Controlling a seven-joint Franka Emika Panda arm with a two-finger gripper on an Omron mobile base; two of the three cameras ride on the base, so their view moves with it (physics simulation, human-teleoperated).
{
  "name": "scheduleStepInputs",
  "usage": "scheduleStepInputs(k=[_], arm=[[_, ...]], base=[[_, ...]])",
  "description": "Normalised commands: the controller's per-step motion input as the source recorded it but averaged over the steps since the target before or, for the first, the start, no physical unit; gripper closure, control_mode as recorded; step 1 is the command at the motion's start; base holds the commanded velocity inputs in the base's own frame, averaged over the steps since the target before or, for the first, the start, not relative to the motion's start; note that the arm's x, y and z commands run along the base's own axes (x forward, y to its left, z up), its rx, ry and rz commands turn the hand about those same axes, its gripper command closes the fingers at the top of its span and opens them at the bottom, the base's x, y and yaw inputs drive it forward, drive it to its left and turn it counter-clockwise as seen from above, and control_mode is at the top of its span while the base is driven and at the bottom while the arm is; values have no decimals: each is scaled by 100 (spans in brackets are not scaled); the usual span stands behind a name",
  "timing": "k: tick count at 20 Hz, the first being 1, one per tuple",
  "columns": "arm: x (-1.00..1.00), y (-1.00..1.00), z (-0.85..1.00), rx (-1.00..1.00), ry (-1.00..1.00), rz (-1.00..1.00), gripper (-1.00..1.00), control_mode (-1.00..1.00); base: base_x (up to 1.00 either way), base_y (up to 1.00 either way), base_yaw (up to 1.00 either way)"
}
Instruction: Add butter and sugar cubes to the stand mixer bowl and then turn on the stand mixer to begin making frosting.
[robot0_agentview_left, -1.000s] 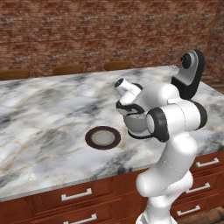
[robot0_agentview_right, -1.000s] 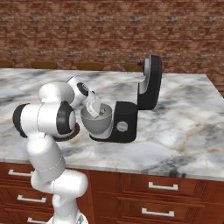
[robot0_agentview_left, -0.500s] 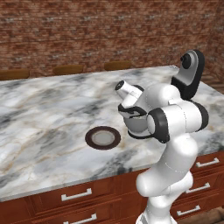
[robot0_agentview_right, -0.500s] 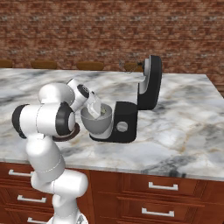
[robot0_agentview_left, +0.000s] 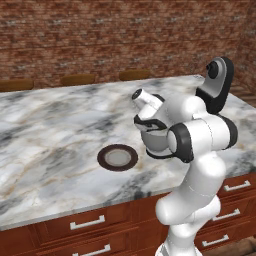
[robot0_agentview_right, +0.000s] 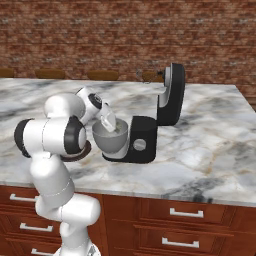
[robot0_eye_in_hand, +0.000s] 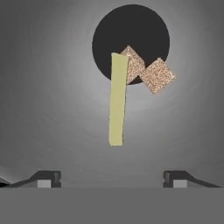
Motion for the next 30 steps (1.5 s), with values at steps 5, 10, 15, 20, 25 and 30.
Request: scheduleStepInputs(k=[5,10,15,20,25,30], arm=[[-31,0,64,2,0,16,-100,-100],[-75,-11,40,4,-4,34,-100,-100],[-89,-27,24,10,-7,50,-100,-100],[-91,-35,41,19,-13,40,-100,-100],[-68,-55,52,26,-24,15,-100,-100],[-43,-61,27,26,-19,0,-100,-100]], base=[[0,0,0],[0,0,0],[0,0,0],[0,0,0],[0,0,0],[0,0,0]])
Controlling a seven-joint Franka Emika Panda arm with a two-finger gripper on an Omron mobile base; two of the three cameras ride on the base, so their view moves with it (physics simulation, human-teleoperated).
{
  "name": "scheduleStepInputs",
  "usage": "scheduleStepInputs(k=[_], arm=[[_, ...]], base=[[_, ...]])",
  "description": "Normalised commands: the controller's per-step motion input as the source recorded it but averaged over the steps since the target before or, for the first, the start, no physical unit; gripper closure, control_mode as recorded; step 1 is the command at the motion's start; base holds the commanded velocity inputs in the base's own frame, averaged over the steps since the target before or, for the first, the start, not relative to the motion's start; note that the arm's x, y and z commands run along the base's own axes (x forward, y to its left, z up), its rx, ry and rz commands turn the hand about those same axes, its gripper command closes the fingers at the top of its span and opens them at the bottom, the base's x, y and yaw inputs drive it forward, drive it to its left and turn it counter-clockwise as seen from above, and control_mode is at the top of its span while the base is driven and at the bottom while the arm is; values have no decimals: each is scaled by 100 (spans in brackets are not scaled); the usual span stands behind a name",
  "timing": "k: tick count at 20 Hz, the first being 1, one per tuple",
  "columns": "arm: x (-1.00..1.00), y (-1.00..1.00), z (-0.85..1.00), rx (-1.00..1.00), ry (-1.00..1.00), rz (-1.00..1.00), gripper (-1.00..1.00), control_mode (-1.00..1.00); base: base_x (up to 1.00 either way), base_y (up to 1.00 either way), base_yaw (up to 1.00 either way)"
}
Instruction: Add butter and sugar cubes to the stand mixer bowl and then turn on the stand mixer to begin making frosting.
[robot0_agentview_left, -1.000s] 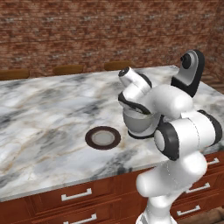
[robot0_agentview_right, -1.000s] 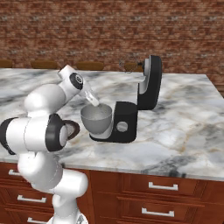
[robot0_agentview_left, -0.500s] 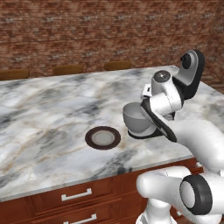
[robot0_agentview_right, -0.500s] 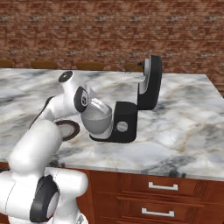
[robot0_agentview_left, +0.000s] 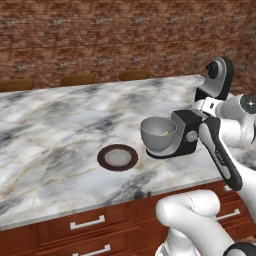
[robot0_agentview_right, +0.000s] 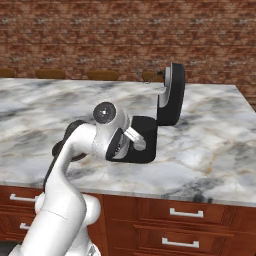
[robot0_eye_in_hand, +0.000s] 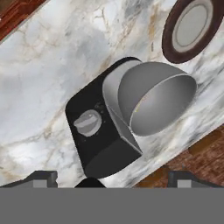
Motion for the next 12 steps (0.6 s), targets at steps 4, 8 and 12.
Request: scheduleStepInputs(k=[4,8,12], arm=[[-21,-53,8,19,-11,0,-100,-100],[-11,-53,11,20,-5,0,-100,-100],[-1,-58,14,24,0,0,-100,-100]], base=[[0,0,0],[0,0,0],[0,0,0]])
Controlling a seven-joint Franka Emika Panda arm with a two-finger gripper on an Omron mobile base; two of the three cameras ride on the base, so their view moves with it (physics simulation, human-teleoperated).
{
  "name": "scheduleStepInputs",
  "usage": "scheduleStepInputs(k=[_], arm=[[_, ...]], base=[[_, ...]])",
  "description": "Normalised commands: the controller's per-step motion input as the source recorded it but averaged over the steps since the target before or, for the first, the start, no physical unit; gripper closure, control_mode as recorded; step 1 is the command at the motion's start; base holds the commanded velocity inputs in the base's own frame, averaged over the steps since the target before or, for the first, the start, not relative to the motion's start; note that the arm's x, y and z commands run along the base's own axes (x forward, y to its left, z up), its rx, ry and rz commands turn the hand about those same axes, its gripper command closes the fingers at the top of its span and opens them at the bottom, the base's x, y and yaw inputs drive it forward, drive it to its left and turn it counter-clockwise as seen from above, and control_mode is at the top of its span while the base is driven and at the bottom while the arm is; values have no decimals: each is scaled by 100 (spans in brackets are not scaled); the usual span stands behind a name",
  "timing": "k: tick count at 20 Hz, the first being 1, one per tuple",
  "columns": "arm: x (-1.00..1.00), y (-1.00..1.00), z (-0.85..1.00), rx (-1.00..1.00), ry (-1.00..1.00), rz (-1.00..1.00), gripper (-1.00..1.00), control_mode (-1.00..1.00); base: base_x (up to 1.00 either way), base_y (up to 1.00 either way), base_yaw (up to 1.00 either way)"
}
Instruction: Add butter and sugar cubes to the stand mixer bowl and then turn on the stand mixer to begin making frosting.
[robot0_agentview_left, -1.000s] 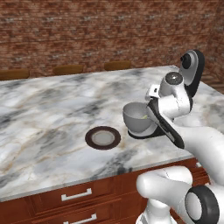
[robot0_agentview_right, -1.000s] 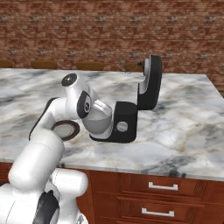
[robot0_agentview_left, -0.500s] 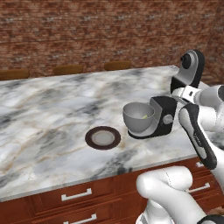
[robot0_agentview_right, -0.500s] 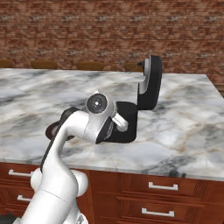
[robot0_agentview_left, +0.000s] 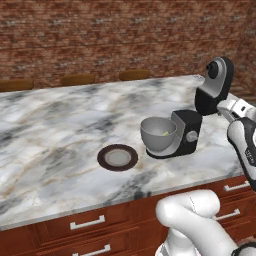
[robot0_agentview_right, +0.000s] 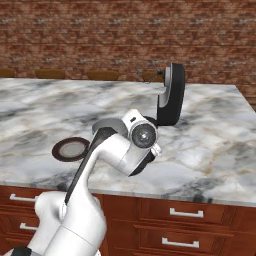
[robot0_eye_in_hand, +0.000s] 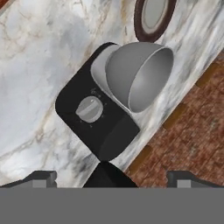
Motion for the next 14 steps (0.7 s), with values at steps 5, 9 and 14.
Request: scheduleStepInputs(k=[5,9,14], arm=[[0,-62,19,25,0,0,-100,-100],[0,-69,16,27,0,2,-100,-100],[7,-66,11,24,0,6,-100,-100]], base=[[0,0,0],[0,0,0],[0,0,0]])
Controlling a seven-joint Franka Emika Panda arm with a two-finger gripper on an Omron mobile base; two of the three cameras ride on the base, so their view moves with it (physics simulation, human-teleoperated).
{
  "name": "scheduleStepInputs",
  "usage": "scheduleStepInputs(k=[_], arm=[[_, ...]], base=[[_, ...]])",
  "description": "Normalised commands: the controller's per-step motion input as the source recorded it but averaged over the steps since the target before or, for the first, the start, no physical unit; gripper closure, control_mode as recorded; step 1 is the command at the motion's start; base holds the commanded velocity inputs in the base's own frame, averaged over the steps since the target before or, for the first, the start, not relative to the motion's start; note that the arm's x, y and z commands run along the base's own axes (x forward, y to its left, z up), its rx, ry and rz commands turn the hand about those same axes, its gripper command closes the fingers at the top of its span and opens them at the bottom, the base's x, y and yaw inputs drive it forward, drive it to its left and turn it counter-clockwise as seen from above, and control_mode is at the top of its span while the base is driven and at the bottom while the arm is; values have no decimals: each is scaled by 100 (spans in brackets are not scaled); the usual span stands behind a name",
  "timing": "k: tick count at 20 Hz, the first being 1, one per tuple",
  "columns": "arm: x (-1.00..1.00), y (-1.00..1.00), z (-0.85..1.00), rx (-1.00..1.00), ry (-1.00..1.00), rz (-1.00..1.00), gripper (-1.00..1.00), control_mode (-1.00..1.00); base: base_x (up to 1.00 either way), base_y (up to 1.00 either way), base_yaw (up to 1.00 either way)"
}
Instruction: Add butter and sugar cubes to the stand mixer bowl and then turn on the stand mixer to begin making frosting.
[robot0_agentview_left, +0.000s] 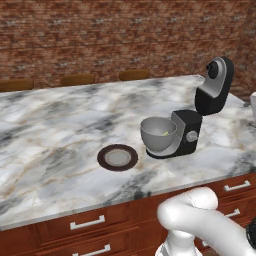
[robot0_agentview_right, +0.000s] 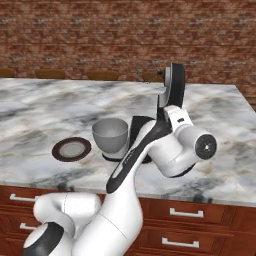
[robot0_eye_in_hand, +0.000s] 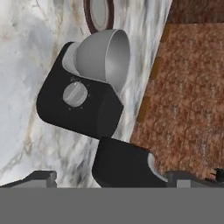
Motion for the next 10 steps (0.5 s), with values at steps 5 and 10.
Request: scheduleStepInputs(k=[5,10], arm=[[34,-42,2,15,0,12,-100,-100],[49,-29,0,10,0,12,-100,-100]], base=[[0,0,0],[0,0,0]])
